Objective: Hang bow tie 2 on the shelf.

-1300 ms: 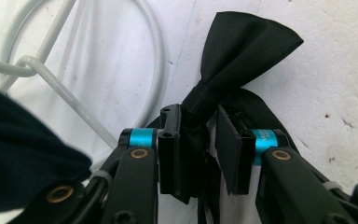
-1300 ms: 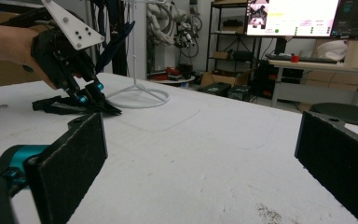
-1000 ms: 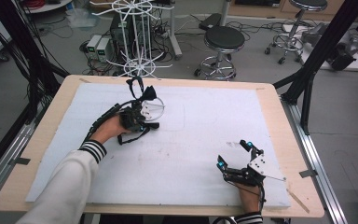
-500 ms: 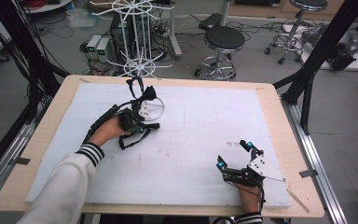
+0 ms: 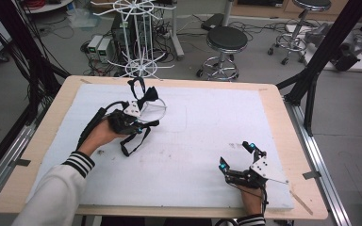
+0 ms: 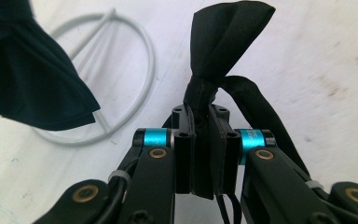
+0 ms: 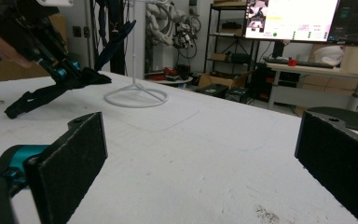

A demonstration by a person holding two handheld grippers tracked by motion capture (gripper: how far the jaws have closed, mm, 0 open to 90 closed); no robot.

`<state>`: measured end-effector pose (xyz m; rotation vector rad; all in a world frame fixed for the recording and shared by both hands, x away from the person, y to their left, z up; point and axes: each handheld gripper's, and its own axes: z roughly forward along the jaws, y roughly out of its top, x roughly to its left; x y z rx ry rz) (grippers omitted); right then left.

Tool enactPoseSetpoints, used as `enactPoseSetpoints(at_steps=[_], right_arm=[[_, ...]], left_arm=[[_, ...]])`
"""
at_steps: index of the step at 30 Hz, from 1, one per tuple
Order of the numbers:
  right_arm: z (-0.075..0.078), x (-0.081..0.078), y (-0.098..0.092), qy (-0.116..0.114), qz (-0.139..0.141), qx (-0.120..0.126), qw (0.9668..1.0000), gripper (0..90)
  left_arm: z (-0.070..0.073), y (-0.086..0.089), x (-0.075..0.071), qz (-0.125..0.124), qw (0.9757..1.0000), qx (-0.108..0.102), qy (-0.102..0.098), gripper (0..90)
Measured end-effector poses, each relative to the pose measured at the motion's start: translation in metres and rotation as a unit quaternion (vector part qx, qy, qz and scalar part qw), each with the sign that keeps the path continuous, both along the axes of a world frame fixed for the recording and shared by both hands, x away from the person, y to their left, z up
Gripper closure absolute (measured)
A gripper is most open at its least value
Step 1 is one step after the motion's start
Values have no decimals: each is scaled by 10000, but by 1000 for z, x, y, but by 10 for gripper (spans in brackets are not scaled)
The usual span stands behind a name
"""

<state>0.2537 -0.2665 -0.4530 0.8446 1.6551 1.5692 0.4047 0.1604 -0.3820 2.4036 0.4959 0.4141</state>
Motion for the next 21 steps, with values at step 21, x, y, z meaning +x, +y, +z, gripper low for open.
enactPoseSetpoints(at_steps=[21], right_arm=[[0, -1, 0, -36, -12, -18, 10000, 15]], left_arm=[[33, 55, -33, 437, 9862, -1539, -434, 809]])
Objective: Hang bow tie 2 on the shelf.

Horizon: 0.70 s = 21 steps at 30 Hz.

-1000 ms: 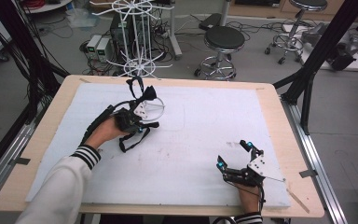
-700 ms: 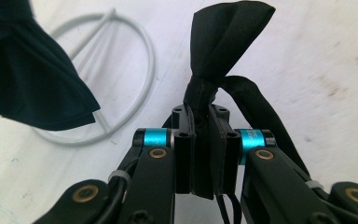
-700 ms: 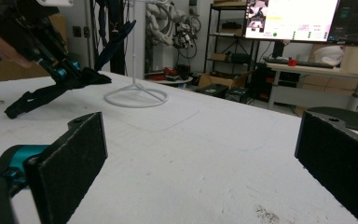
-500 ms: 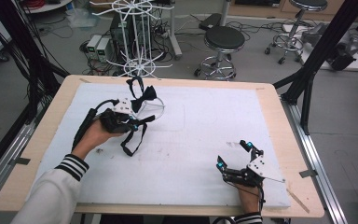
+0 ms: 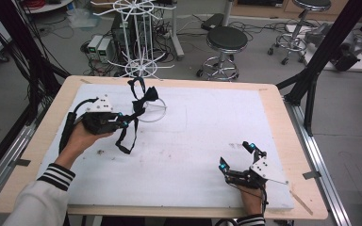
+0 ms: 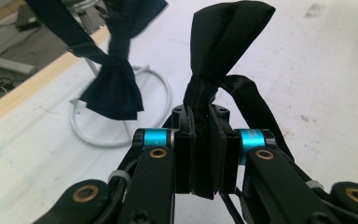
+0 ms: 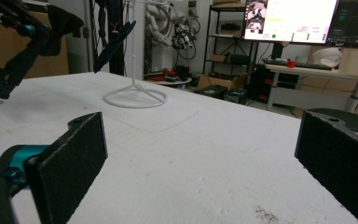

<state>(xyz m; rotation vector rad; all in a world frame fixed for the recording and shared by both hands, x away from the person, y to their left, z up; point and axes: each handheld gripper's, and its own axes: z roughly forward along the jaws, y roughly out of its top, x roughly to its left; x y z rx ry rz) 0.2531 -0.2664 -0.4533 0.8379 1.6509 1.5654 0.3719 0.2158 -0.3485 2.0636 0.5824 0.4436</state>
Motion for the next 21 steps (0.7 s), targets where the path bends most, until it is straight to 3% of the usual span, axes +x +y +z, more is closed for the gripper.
enactPoseSetpoints(at_steps=[10, 21], right_arm=[[0, -1, 0, 25, -7, 10, 10000, 15], [0, 0, 0, -8, -5, -2, 10000, 15]], left_arm=[[11, 23, -3, 256, 9988, -389, -131, 809], [27, 39, -3, 544, 9964, -539, -363, 809]])
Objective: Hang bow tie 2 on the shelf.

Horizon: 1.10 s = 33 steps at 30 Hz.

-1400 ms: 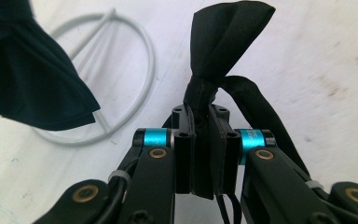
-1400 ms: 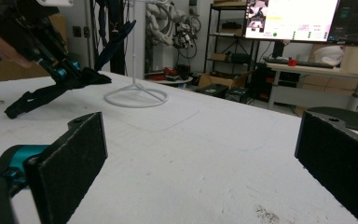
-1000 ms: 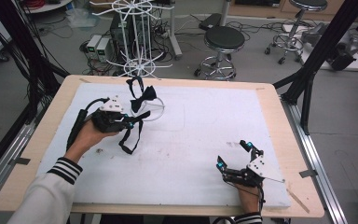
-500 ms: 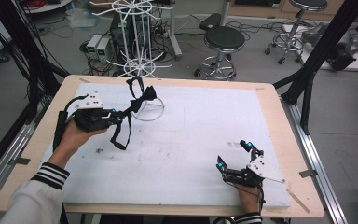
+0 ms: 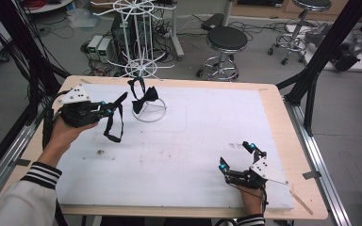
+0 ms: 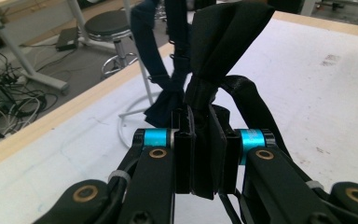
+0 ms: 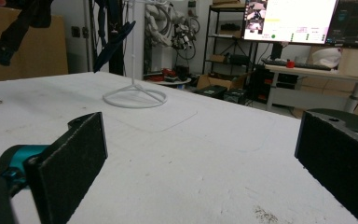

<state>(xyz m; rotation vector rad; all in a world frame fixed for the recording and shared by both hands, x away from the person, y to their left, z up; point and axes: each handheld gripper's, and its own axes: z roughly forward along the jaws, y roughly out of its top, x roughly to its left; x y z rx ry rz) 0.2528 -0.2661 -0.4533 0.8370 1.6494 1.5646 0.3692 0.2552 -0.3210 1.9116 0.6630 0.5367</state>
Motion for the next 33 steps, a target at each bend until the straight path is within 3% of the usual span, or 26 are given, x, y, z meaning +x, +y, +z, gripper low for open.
enactPoseSetpoints(at_steps=[11, 19, 33], right_arm=[[0, 0, 0, 29, 3, 4, 10000, 15], [0, 0, 0, 31, -1, 3, 10000, 15], [0, -1, 1, -24, -3, -29, 10000, 15]], left_arm=[[21, 9, 5, 132, 9995, -221, -184, 809], [36, 11, 12, 246, 9987, -234, -384, 809], [57, 16, 33, 527, 9970, -165, -539, 809]])
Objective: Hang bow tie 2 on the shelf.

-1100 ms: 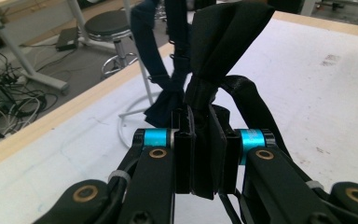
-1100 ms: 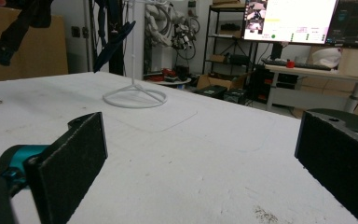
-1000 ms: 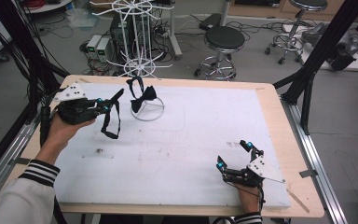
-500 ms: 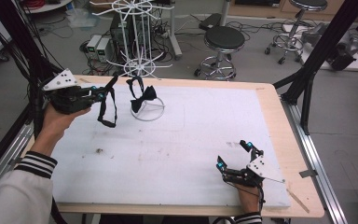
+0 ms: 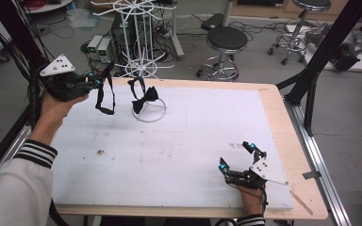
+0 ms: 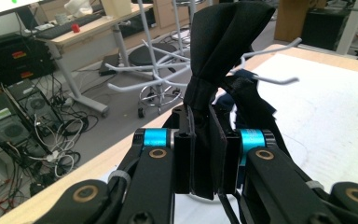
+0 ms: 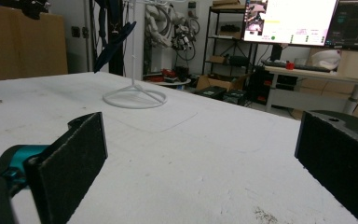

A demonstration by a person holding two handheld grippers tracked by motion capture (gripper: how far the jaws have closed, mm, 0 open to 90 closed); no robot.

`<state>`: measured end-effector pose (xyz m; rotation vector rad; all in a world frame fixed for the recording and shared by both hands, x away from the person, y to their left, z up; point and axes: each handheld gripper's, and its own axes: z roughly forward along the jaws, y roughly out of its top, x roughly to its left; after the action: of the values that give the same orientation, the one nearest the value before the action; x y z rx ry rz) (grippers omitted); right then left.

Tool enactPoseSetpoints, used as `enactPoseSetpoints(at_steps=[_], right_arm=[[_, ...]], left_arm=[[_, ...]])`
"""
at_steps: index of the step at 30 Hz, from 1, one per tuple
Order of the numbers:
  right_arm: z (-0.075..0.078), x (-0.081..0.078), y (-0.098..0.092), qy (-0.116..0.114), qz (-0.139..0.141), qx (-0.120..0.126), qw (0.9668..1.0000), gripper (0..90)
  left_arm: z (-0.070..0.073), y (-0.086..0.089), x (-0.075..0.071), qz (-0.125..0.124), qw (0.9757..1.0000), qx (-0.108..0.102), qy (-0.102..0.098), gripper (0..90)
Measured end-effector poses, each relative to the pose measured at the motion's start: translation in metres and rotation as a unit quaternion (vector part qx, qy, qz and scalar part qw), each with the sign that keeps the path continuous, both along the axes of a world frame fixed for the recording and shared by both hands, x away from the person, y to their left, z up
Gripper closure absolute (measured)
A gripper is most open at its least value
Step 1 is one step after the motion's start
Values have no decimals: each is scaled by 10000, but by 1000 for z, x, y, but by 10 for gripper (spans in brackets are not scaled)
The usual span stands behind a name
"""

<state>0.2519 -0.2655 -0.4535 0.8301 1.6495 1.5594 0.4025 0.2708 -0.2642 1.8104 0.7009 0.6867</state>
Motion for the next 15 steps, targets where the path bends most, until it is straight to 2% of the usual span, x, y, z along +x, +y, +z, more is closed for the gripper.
enactPoseSetpoints(at_steps=[5, 15], right_arm=[[0, 0, -1, 6, -1, 45, 10000, 15], [0, -1, -1, -17, -15, 72, 10000, 15]], left_arm=[[1, 1, 10, 123, 9999, 43, -6, 809], [7, -3, 27, 208, 9996, 169, -36, 808]])
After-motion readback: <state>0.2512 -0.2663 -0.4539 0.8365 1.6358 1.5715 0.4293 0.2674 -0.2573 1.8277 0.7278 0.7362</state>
